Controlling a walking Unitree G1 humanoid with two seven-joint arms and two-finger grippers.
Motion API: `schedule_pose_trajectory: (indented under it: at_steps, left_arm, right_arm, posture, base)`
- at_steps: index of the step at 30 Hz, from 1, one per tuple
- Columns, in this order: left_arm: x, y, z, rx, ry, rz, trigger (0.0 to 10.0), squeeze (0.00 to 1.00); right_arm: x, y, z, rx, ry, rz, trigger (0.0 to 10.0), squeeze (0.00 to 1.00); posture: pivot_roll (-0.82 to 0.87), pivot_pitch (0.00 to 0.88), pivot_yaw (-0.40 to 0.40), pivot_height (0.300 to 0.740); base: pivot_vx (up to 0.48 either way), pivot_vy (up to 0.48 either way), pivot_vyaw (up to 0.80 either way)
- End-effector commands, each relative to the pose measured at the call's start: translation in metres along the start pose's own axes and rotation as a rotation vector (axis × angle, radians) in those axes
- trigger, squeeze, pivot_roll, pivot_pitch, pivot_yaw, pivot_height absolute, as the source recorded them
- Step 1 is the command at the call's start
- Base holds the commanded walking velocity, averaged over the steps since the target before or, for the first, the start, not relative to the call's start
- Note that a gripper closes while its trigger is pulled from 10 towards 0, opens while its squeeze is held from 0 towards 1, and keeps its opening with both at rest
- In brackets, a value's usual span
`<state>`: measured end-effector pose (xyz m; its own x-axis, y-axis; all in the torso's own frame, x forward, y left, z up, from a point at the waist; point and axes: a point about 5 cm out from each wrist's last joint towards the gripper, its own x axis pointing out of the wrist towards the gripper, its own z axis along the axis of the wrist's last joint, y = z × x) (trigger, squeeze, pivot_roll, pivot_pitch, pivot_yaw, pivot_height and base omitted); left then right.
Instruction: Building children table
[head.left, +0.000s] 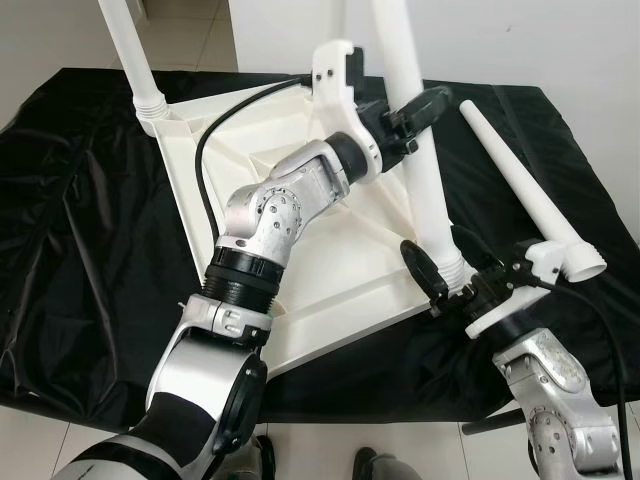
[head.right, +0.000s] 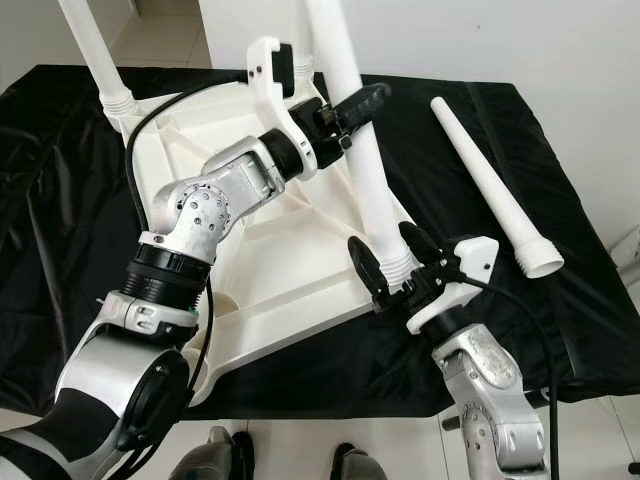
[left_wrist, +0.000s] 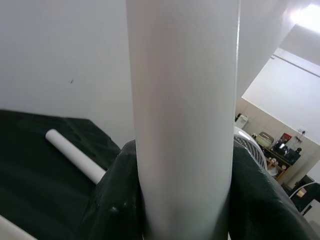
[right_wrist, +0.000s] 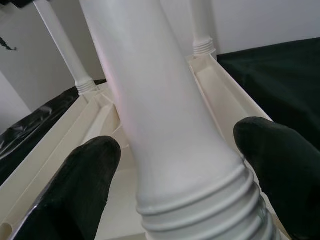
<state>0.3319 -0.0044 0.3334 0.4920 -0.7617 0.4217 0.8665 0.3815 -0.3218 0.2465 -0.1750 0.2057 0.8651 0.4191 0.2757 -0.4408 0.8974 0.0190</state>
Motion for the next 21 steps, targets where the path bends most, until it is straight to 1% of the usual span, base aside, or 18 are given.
schedule_pose_trajectory:
  at_steps: [1, 4, 5, 6, 7, 8, 12, 13, 14, 16, 17, 18, 21]
  left_arm:
    - [0.001, -0.018, 0.007, 0.043, -0.027, -0.208, 10.0, 0.0]
    - [0.001, -0.022, 0.009, 0.058, -0.033, -0.215, 10.0, 0.0]
    - [0.001, -0.025, 0.011, 0.084, -0.036, -0.224, 10.0, 0.0]
    - [0.001, -0.025, 0.011, 0.084, -0.036, -0.224, 10.0, 0.0]
    - [0.0, -0.033, 0.009, 0.139, -0.04, -0.241, 10.0, 0.0]
    - [-0.001, -0.035, 0.007, 0.163, -0.039, -0.243, 10.0, 0.0]
    - [-0.001, -0.036, 0.006, 0.175, -0.039, -0.243, 10.0, 0.0]
    - [-0.002, -0.036, 0.002, 0.188, -0.032, -0.239, 10.0, 0.0]
    - [-0.003, -0.037, -0.004, 0.234, -0.016, -0.235, 10.0, 0.0]
    - [-0.005, -0.038, -0.016, 0.269, 0.015, -0.233, 10.0, 0.0]
    - [-0.005, -0.038, -0.016, 0.269, 0.015, -0.233, 10.0, 0.0]
    - [-0.005, -0.038, -0.021, 0.288, 0.03, -0.233, 10.0, 0.0]
    - [-0.006, -0.04, -0.024, 0.292, 0.041, -0.238, 10.0, 0.0]
  right_arm:
    - [0.002, -0.001, 0.003, 0.011, 0.018, -0.005, 10.0, 0.0]
    - [0.005, -0.001, 0.005, 0.009, 0.027, -0.002, 10.0, 0.0]
    - [0.008, -0.001, 0.007, -0.013, 0.047, 0.002, 10.0, 0.0]
    - [0.008, -0.001, 0.007, -0.013, 0.047, 0.002, 10.0, 0.0]
    - [0.014, -0.005, 0.012, -0.088, 0.077, 0.029, 10.0, 0.0]
    - [0.017, -0.006, 0.015, -0.116, 0.082, 0.041, 10.0, 0.0]
    - [0.018, -0.007, 0.016, -0.13, 0.083, 0.049, 10.0, 0.0]
    - [0.02, -0.007, 0.019, -0.141, 0.08, 0.061, 10.0, 0.0]
    - [0.023, -0.007, 0.022, -0.154, 0.084, 0.075, 10.0, 0.0]
    - [0.028, -0.006, 0.026, -0.176, 0.09, 0.101, 10.0, 0.0]
    - [0.028, -0.006, 0.026, -0.176, 0.09, 0.101, 10.0, 0.0]
    - [0.03, -0.005, 0.026, -0.179, 0.098, 0.113, 10.0, 0.0]
    - [0.034, -0.003, 0.029, -0.187, 0.105, 0.129, 10.0, 0.0]
  posture:
    - [-0.01, 0.147, 0.003, 0.74]
    - [0.0, 0.145, -0.003, 0.74]
    - [0.0, 0.145, -0.003, 0.74]
    - [0.0, 0.145, -0.003, 0.74]
    - [0.0, 0.137, -0.006, 0.74]
    - [0.0, 0.137, -0.006, 0.74]
    - [0.0, 0.137, -0.006, 0.74]
    - [0.0, 0.137, -0.006, 0.74]
    - [0.0, 0.137, -0.006, 0.74]
    - [0.01, 0.134, -0.006, 0.74]
    - [0.01, 0.134, -0.006, 0.74]
    - [0.01, 0.134, -0.006, 0.74]
    - [0.01, 0.137, -0.005, 0.74]
  base:
    - [0.0, 0.0, 0.0]
    - [0.0, 0.0, 0.0]
    - [0.0, 0.0, 0.0]
    - [0.0, 0.0, 0.0]
    - [0.0, 0.0, 0.0]
    - [0.0, 0.0, 0.0]
    - [0.0, 0.0, 0.0]
    - [0.0, 0.0, 0.0]
    - [0.0, 0.0, 0.0]
    - [0.0, 0.0, 0.0]
    - [0.0, 0.0, 0.0]
    - [0.0, 0.0, 0.0]
    - [0.0, 0.0, 0.0]
